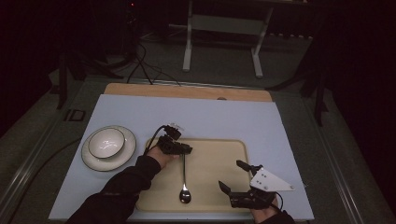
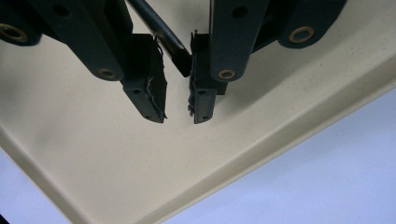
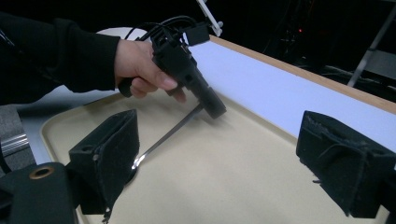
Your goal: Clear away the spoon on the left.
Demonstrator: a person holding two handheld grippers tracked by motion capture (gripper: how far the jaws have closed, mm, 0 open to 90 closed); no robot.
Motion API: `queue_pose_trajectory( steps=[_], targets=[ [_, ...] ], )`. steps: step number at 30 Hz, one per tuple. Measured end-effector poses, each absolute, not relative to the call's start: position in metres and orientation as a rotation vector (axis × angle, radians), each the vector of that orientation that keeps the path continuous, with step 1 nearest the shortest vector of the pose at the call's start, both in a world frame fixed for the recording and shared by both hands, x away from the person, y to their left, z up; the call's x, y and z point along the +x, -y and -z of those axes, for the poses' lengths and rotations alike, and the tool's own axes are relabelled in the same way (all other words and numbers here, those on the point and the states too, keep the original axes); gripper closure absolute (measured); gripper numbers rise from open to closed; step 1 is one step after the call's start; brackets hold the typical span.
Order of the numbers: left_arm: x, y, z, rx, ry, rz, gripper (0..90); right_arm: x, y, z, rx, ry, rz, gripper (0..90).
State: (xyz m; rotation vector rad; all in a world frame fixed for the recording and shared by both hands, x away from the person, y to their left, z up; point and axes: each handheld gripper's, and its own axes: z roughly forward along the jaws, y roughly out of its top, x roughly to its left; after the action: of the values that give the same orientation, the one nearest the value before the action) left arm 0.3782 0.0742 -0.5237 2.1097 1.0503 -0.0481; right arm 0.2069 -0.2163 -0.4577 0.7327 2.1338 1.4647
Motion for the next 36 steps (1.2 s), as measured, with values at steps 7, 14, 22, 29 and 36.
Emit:
queue_pose_trajectory(
  steps=[7, 14, 22, 29, 36],
  targets=[
    [0.379, -0.074, 0.529, 2.109, -1.089, 0.001, 75.8, 0.207, 0.216, 0.458, 0.732, -2.136, -1.464, 13.5],
    [0.379, -0.073, 0.531, 2.109, -1.093, -0.035, 71.0, 0.207, 0.216, 0.458, 0.731, -2.141, -1.463, 13.5],
    [0.379, -0.073, 0.526, 2.097, -1.109, -0.061, 66.5, 0.208, 0.217, 0.458, 0.734, -2.138, -1.471, 13.4],
    [0.37, -0.072, 0.515, 2.12, -1.083, -0.114, 58.0, 0.207, 0.217, 0.458, 0.742, -2.127, -1.469, 13.4],
    [0.36, -0.073, 0.501, 2.097, -1.055, -0.124, 48.0, 0.208, 0.217, 0.458, 0.747, -2.127, -1.468, 13.3]
  ],
)
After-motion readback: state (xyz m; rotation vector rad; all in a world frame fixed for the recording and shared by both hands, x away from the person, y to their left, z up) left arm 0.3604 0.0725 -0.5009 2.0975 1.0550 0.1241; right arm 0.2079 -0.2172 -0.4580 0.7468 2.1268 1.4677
